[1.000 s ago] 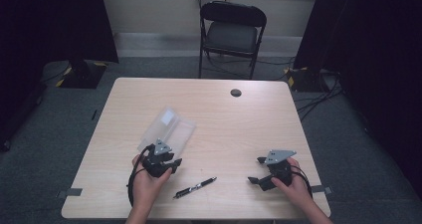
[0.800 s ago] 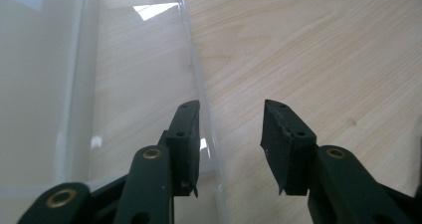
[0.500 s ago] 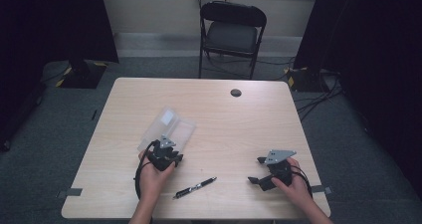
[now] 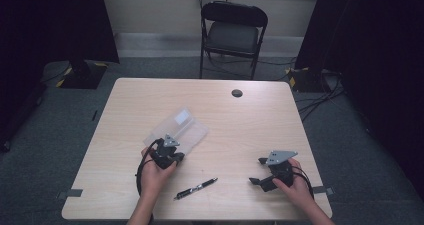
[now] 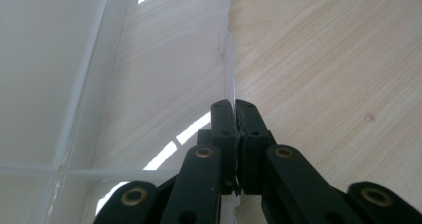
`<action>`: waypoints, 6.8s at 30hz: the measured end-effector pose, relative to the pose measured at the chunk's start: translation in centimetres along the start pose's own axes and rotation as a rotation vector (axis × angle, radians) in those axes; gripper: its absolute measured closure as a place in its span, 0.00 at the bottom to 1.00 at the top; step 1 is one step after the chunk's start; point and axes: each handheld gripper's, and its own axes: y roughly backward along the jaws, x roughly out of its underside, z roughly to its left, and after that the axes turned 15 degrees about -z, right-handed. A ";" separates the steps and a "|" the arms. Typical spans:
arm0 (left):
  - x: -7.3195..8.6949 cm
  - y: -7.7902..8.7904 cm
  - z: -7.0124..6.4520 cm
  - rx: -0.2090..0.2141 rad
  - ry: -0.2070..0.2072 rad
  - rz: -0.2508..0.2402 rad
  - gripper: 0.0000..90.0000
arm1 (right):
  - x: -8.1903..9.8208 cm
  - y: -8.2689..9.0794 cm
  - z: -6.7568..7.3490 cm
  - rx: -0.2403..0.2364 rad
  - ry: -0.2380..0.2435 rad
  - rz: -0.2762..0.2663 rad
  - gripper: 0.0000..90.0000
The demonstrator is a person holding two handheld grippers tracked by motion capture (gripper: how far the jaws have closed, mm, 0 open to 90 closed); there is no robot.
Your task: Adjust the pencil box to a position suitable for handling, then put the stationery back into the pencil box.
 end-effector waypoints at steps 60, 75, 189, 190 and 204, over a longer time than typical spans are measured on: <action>-0.8 2.2 -0.5 0.081 -0.025 -0.091 0.34 | 0.0 0.0 0.0 -0.005 -0.003 -0.001 0.16; -0.7 3.4 -2.3 0.147 -0.043 -0.122 0.30 | 0.0 0.0 0.0 -0.003 -0.002 -0.001 0.16; 0.7 2.4 -7.1 0.273 -0.094 -0.052 0.89 | 0.0 0.0 0.0 -0.003 -0.001 -0.001 0.16; 0.6 2.5 -7.0 0.274 -0.090 -0.054 0.89 | 0.0 0.0 0.0 -0.003 -0.001 -0.001 0.16; -1.2 3.4 -5.1 0.246 -0.049 -0.088 0.89 | 0.0 0.0 0.0 -0.005 -0.001 -0.001 0.16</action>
